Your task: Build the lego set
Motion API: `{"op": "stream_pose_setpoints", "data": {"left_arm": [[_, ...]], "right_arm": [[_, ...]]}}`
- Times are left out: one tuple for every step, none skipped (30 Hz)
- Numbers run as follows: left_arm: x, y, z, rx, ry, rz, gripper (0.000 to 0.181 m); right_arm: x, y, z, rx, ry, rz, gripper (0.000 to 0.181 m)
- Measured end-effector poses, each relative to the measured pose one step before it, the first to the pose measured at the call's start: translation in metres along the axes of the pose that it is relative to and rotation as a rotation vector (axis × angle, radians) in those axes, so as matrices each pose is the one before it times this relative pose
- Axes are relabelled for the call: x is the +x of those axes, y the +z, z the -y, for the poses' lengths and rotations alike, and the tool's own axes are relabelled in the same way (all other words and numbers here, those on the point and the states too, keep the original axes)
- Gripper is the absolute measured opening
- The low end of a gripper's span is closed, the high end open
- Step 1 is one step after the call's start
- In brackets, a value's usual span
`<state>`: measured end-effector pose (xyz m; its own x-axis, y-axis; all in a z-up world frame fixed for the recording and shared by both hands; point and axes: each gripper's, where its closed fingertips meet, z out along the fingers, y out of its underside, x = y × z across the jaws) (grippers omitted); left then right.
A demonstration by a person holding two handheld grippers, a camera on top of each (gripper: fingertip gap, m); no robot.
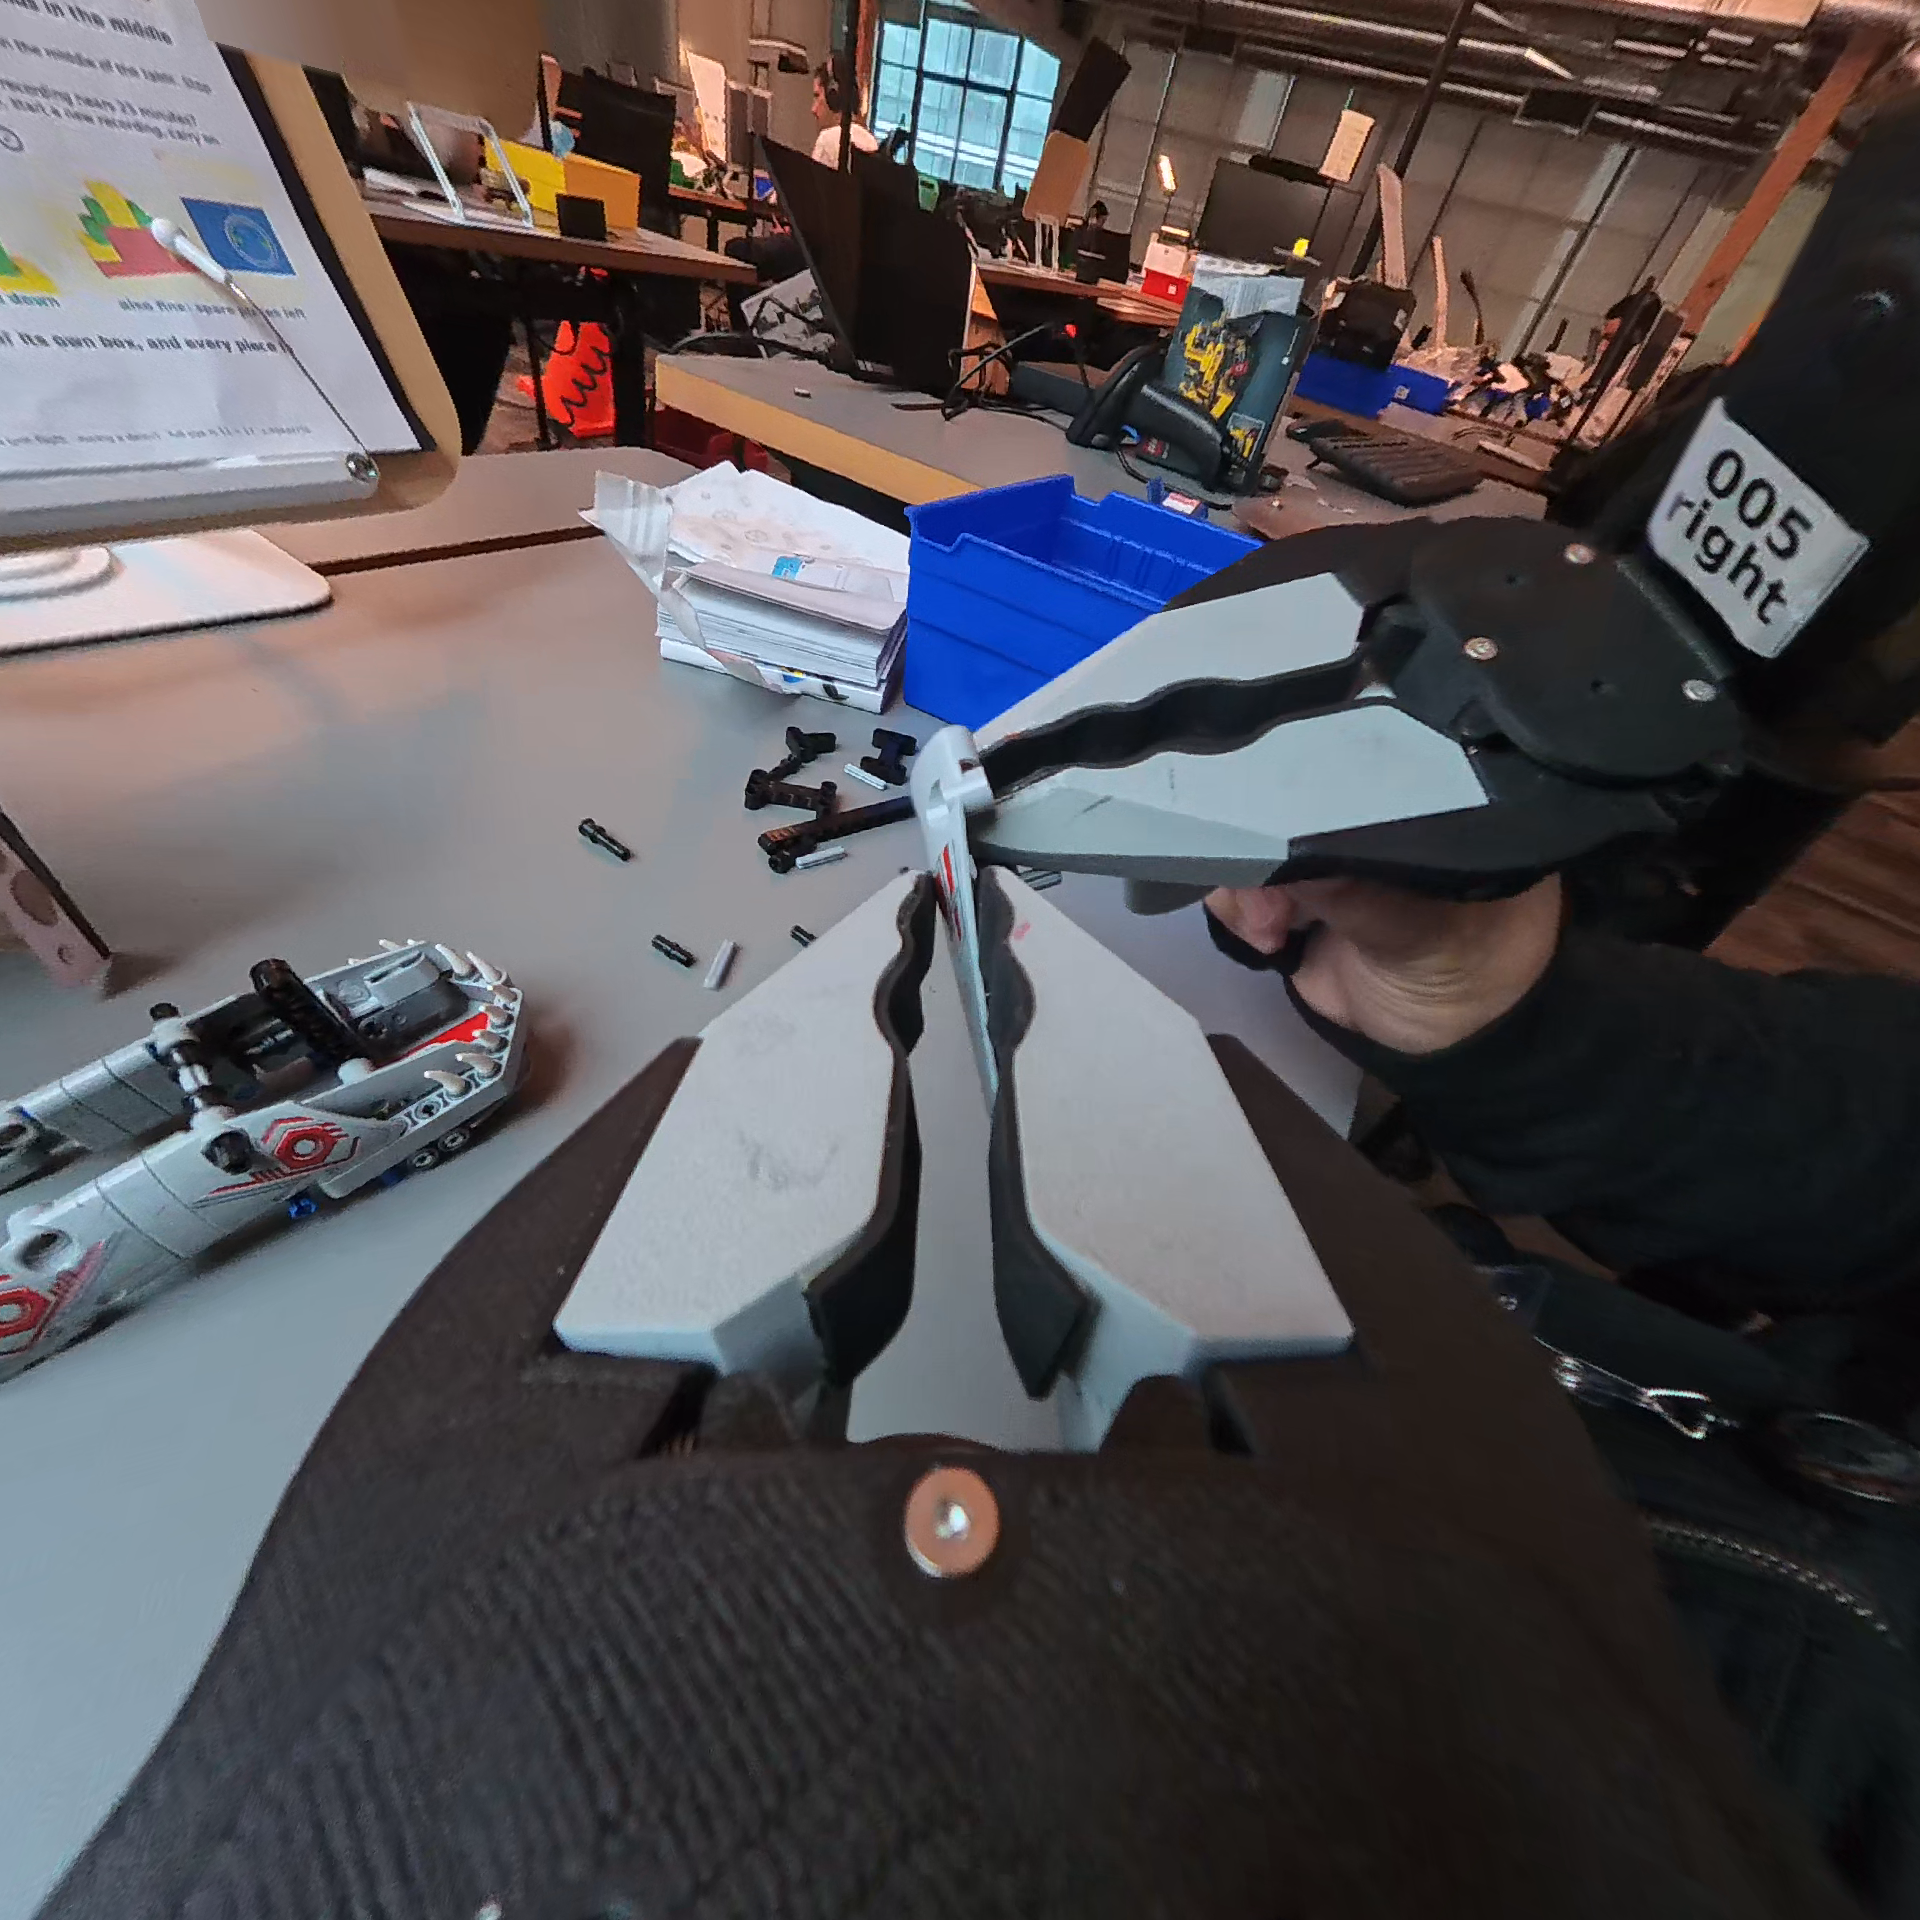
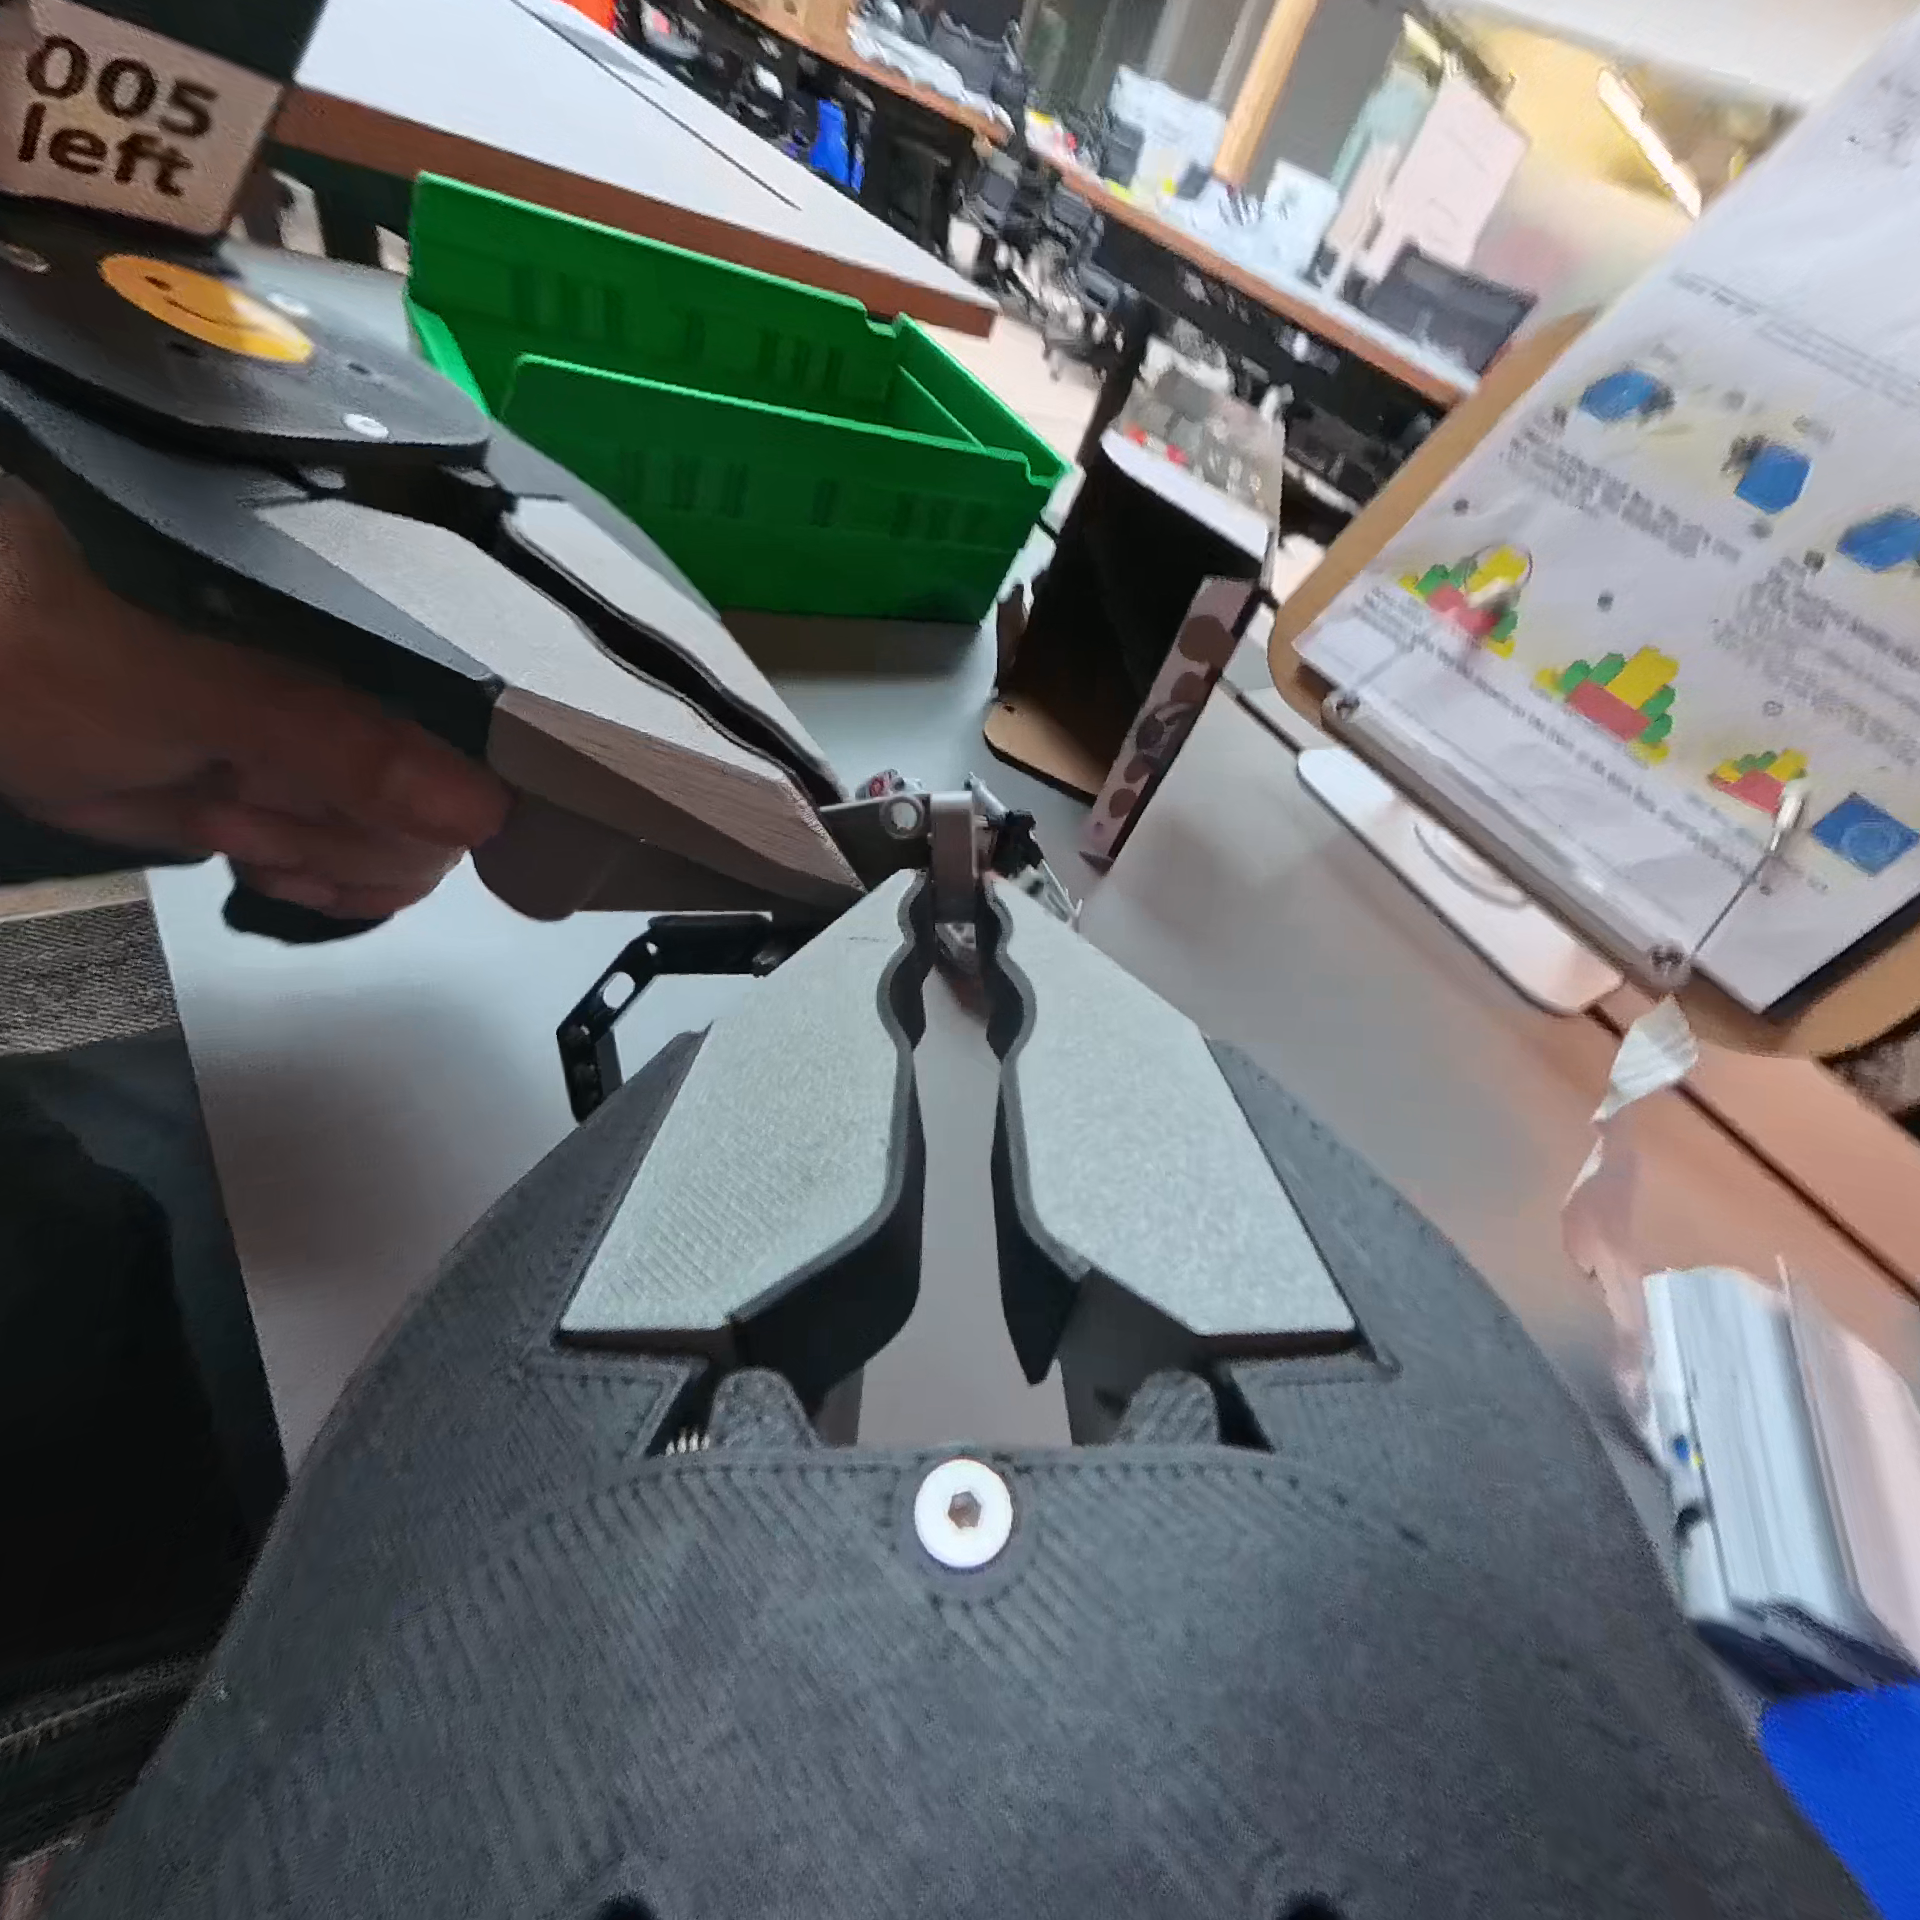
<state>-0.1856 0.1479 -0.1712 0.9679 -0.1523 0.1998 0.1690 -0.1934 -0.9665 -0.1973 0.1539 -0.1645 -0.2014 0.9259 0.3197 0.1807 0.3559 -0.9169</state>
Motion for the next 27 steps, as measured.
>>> {"op": "stream_pose_setpoints", "data": {"left_arm": [[0.00161, -0.00175, 0.00196, 0.0003, 0.0431, 0.0122, 0.006], [0.00407, -0.00269, 0.00562, 0.0103, 0.0726, 0.021, 0.006], [0.00636, -0.00344, 0.01036, 0.0291, 0.1099, 0.028, 0.005], [0.00734, -0.00425, 0.01289, 0.0386, 0.1338, 0.0303, 0.005], [0.00501, -0.00456, 0.0129, 0.0272, 0.1292, 0.0427, 0.004], [0.00312, -0.00506, 0.01353, 0.0304, 0.1295, 0.0481, 0.005], [0.00206, -0.00547, 0.01372, 0.041, 0.1355, 0.0481, 0.005], [0.00018, -0.00471, 0.0106, 0.0267, 0.1194, 0.0484, 0.005], [-0.00074, -0.00402, 0.00892, 0.0221, 0.0846, 0.0407, 0.005], [-0.00122, -0.00315, 0.00715, 0.0209, 0.0434, 0.0264, 0.005], [-0.00068, -0.0018, 0.00506, 0.015, 0.0093, 0.0081, 0.005], [-0.00067, -0.00121, 0.0036, 0.0119, 0.0017, -0.0001, 0.005], [-0.00099, -0.00099, 0.00251, 0.0092, 0.0116, 0.0031, 0.005], [-0.00018, -0.00041, 0.00058, 0.0001, 0.0192, 0.0032, 0.005], [-0.00011, -0.00003, -0.00045, -0.0046, 0.0221, 0.0069, 0.005], [-0.0003, -0.00022, -0.0005, -0.0005, 0.0224, 0.0106, 0.005], [0.00026, 0.00019, -0.00129, -0.0024, 0.0164, 0.0058, 0.005], [0.00025, 0.00047, -0.00228, -0.0049, 0.0005, -0.0008, 0.005], [0.00011, 0.00051, -0.0024, -0.0013, -0.0225, -0.0082, 0.005], [0.00034, 0.00045, -0.00137, 0.0088, -0.0401, -0.0144, 0.005], [0.00018, 0.00034, -0.00021, 0.0201, -0.0471, -0.0155, 0.005], [0.00024, 0.00049, -0.00093, 0.017, -0.0539, -0.0173, 0.004], [0.00122, 0.00124, -0.00279, 0.003, -0.0696, -0.0254, 0.004], [0.00182, 0.00155, -0.0033, -0.0017, -0.0767, -0.0329, 0.005], [-0.00028, 0.00093, -0.00267, 0.0022, -0.0701, -0.0233, 0.005], [-0.00053, 0.00034, -0.00168, 0.0078, -0.0596, -0.0231, 0.005], [0.00088, -0.00011, 0.00022, 0.0237, -0.0553, -0.0325, 0.006]], "right_arm": [[-0.0015, -0.00273, 0.00454, 0.0387, -0.0273, 0.0099, 0.005], [-0.00105, -0.00577, 0.00856, 0.0686, -0.0403, -0.0042, 0.005], [-0.0004, -0.00813, 0.01263, 0.0872, -0.0455, -0.0192, 0.006], [-0.0003, -0.00853, 0.01452, 0.0841, -0.0481, -0.0243, 0.007], [-0.00007, -0.00693, 0.01408, 0.068, -0.0456, -0.0257, 0.006], [0.00025, -0.00555, 0.01357, 0.0578, -0.0385, -0.0278, 0.007], [-0.00017, -0.00494, 0.01379, 0.0545, -0.033, -0.0264, 0.007], [-0.00055, -0.00355, 0.01248, 0.0425, -0.0293, -0.0229, 0.007], [-0.00029, -0.00218, 0.00964, 0.024, -0.0227, -0.019, 0.008], [0.00005, -0.00139, 0.00761, 0.0128, -0.0147, -0.0124, 0.007], [0.00019, -0.00099, 0.00551, 0.0064, -0.0091, -0.0048, 0.008], [0.00005, -0.00065, 0.00374, 0.0042, -0.0062, 0.0003, 0.008], [-0.00015, -0.00027, 0.00211, 0.0022, -0.0042, 0.0023, 0.008], [-0.00017, 0.00002, 0.00038, -0.003, -0.0042, 0.0015, 0.008], [-0.00016, 0.00036, -0.00032, -0.0032, -0.0056, -0.0005, 0.008], [-0.00029, 0.00037, -0.00056, -0.0022, -0.0049, -0.0012, 0.008], [-0.00042, 0.00063, -0.00138, -0.006, -0.0043, -0.0001, 0.008], [-0.00034, 0.00099, -0.00221, -0.0108, -0.0051, 0.0021, 0.008], [-0.00031, 0.00105, -0.00203, -0.0121, -0.0059, 0.0036, 0.008], [0.00006, 0.00052, -0.00081, -0.0081, -0.0073, 0.0026, 0.008], [0.00013, 0.0003, -0.00007, -0.0055, -0.009, 0.0014, 0.008], [-0.00007, 0.00063, -0.00086, -0.0113, -0.0107, 0.0025, 0.008], [-0.0003, 0.00091, -0.00182, -0.0161, -0.0122, 0.0043, 0.007], [-0.00024, 0.00111, -0.00222, -0.0148, -0.0095, 0.0059, 0.007], [-0.00018, 0.00113, -0.00253, -0.0145, -0.0018, 0.0089, 0.007], [-0.00021, 0.00075, -0.00132, -0.0081, 0.0037, 0.0106, 0.007], [-0.00018, -0.00054, 0.00139, 0.0067, 0.0045, 0.0087, 0.007]]}}
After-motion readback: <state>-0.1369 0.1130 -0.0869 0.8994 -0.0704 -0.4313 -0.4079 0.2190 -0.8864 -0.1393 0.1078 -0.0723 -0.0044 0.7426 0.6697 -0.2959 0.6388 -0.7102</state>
